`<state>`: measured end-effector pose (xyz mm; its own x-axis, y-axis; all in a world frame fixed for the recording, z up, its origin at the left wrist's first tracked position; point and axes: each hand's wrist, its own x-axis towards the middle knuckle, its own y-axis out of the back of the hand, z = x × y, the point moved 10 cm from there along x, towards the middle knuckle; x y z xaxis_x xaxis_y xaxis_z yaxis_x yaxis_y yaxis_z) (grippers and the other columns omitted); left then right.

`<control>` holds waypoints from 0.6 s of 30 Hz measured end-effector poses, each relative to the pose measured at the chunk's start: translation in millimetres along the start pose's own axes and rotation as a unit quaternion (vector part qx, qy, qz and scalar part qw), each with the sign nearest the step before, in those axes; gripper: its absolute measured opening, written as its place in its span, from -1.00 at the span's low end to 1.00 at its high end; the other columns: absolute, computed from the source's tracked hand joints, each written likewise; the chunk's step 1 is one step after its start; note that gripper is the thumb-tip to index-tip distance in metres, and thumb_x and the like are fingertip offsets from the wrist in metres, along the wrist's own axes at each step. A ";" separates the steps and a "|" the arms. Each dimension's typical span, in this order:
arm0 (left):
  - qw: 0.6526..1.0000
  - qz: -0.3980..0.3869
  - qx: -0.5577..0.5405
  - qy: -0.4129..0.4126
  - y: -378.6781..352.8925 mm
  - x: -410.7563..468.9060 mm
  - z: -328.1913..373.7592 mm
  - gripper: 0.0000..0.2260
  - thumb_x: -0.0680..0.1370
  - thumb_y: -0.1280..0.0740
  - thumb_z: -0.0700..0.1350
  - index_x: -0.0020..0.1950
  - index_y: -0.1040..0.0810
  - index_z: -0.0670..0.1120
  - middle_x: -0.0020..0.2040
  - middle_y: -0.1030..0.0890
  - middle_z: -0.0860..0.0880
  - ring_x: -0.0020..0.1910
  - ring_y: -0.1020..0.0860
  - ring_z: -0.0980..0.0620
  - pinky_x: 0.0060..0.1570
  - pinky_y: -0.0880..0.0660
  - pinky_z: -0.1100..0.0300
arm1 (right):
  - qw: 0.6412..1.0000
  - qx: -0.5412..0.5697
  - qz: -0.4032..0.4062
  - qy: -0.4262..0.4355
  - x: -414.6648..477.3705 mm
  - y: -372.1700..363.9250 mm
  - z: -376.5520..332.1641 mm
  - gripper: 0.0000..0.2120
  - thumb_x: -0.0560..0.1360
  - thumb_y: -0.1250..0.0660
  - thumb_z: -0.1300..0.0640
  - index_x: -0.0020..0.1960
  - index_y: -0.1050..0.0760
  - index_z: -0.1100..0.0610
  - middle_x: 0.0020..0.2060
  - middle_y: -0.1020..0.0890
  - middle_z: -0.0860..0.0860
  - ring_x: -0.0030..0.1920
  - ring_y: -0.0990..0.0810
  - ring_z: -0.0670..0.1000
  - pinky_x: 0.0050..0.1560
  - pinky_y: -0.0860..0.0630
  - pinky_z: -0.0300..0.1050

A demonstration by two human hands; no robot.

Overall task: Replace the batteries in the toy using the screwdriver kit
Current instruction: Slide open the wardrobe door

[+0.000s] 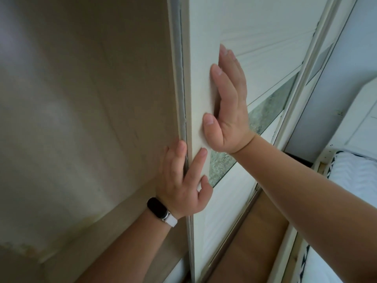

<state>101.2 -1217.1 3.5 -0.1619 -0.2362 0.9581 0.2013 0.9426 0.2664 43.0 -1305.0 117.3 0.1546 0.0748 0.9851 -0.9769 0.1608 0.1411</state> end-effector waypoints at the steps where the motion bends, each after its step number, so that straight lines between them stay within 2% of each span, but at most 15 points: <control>1: 1.000 -0.002 -0.003 0.002 -3.4 1.1 0.5 -0.38 0.39 -0.32 -0.10 0.45 -0.29 -0.11 0.47 -0.10 -0.21 0.42 -0.22 -0.22 0.36 -0.32 -0.17 | 1.000 -0.003 -0.001 0.000 -0.3 1.8 3.0 -0.47 0.55 -0.05 -0.03 0.37 -0.25 0.31 0.36 -0.27 0.38 0.43 -0.27 0.33 0.36 -0.24 0.42; 5: 1.000 -0.016 0.002 0.009 -17.2 7.2 1.2 -0.39 0.34 -0.41 -0.15 0.38 -0.39 -0.17 0.47 -0.13 -0.22 0.37 -0.30 -0.28 0.26 -0.42 -0.25 | 0.999 -0.032 -0.015 0.002 0.9 6.7 12.0 -0.47 0.55 -0.06 0.00 0.37 -0.24 0.36 0.34 -0.31 0.45 0.45 -0.24 0.23 0.42 -0.23 0.28; 9: 0.999 -0.043 -0.006 0.014 -28.1 12.5 3.1 -0.33 0.28 -0.49 -0.19 0.37 -0.38 -0.17 0.39 -0.25 -0.26 0.31 -0.36 -0.31 0.21 -0.47 -0.26 | 0.996 -0.082 -0.045 0.005 1.2 13.9 16.4 -0.48 0.59 -0.02 0.00 0.38 -0.23 0.37 0.30 -0.36 0.52 0.40 -0.34 0.39 0.40 -0.31 0.28; 12: 0.998 -0.062 0.008 0.014 -37.2 12.9 4.1 -0.34 0.34 -0.47 -0.17 0.41 -0.35 -0.15 0.41 -0.24 -0.27 0.33 -0.36 -0.30 0.27 -0.43 -0.25 | 0.990 -0.120 -0.073 0.008 0.3 18.1 18.5 -0.48 0.62 0.00 -0.01 0.39 -0.22 0.38 0.32 -0.36 0.50 0.39 -0.36 0.42 0.37 -0.35 0.30; 18: 0.996 -0.084 0.011 -0.006 -48.7 9.7 -2.0 -0.39 0.49 -0.40 -0.07 0.51 -0.30 -0.10 0.49 -0.20 -0.26 0.36 -0.37 -0.27 0.29 -0.39 -0.25 | 0.972 -0.178 -0.151 -0.020 -7.8 30.4 23.9 -0.46 0.62 -0.10 0.04 0.44 -0.22 0.42 0.42 -0.32 0.40 0.47 -0.31 0.27 0.41 -0.36 0.15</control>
<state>91.7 -1265.7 0.1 -0.2028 -0.3879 0.8991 0.1487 0.8953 0.4199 8.6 -1324.2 116.3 0.4131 -0.0665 0.9082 -0.7735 0.5008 0.3885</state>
